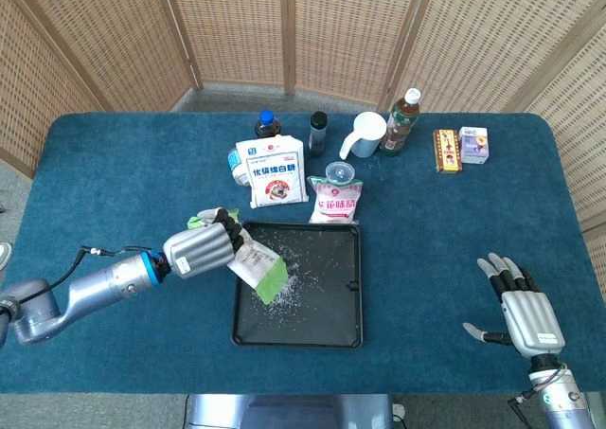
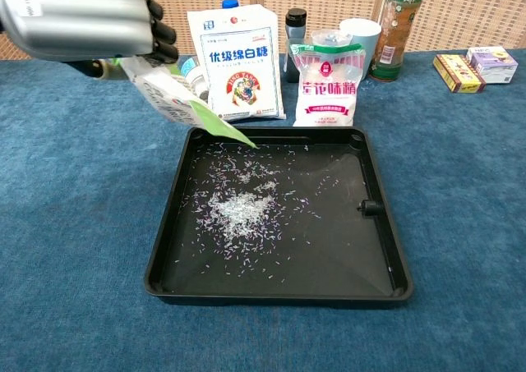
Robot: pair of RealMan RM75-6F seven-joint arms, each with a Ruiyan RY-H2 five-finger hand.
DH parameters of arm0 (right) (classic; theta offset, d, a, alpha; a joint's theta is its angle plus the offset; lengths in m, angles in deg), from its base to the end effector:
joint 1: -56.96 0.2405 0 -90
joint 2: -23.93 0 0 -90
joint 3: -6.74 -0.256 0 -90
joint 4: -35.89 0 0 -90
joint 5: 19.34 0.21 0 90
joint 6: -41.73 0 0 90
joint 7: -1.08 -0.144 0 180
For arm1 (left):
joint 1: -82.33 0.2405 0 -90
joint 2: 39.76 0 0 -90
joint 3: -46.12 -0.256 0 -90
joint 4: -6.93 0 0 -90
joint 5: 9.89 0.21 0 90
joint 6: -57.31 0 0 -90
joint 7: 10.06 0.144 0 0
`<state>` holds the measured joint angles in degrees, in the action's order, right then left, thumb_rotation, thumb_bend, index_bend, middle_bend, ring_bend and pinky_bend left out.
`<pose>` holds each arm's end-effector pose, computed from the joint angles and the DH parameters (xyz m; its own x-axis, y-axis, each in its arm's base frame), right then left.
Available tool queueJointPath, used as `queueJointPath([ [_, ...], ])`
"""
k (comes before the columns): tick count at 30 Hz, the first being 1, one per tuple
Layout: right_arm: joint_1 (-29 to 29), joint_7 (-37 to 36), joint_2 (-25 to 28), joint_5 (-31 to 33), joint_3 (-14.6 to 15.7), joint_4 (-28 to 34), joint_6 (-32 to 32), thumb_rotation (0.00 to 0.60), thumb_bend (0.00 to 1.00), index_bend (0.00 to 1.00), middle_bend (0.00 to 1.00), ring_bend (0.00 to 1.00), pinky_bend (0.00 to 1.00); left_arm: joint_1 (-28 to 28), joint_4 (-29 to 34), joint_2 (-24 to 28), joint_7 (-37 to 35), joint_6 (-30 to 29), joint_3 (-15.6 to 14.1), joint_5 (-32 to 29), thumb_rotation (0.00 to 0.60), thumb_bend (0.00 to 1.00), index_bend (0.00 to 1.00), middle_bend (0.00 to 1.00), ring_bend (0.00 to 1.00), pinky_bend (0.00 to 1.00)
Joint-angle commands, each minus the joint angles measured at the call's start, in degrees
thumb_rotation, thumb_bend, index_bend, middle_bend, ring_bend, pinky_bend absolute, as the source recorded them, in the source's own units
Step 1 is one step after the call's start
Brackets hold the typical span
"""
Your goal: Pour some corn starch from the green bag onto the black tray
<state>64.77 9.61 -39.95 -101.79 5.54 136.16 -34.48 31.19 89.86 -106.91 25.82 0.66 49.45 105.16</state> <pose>-0.2905 -0.1849 0.1258 0.4044 -0.1796 0.8968 -0.9135 -0.0302 0.4058 -0.1112 0.3385 0.0702 0.6995 -0.6749 0.2351 -0.3053 -0.5796 -0.7555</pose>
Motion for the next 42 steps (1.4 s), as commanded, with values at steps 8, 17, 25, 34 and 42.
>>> queueJointPath([
  [8, 0.03, 0.18, -0.09, -0.15, 0.15, -0.05, 0.06, 0.417, 0.02, 0.04, 0.02, 0.0, 0.08, -4.16, 3.65, 2.34, 5.17, 6.92, -0.35, 1.96, 0.6, 0.46, 0.72, 0.63, 0.61, 0.66],
  [17, 0.29, 0.79, -0.55, -0.36, 0.44, -0.11, 0.62, 0.42, 0.02, 0.04, 0.02, 0.0, 0.08, -4.06, 5.88, 2.67, 7.35, 7.83, 0.74, -0.32, 0.6, 0.47, 0.77, 0.64, 0.61, 0.67],
  [25, 0.47, 1.12, -0.86, -0.25, 0.48, -0.27, 0.91, 0.419, 0.03, 0.04, 0.02, 0.0, 0.08, -6.57, 6.46, 3.92, 12.38, 11.41, -0.24, 3.51, 0.6, 0.56, 0.85, 0.71, 0.64, 0.68],
  [34, 0.47, 1.02, -0.88, -0.44, 0.53, -0.25, 0.76, 0.417, 0.02, 0.04, 0.02, 0.0, 0.08, -5.82, 8.35, 3.97, 20.35, 11.54, 2.69, 2.71, 0.6, 0.57, 0.87, 0.73, 0.64, 0.67],
  [42, 0.45, 1.03, -0.86, -0.7, 0.7, -0.09, 0.68, 0.413, 0.02, 0.04, 0.02, 0.0, 0.08, -6.14, 8.94, 2.1, 22.58, 14.1, 2.26, 2.42, 0.6, 0.5, 0.99, 0.88, 0.71, 0.67],
])
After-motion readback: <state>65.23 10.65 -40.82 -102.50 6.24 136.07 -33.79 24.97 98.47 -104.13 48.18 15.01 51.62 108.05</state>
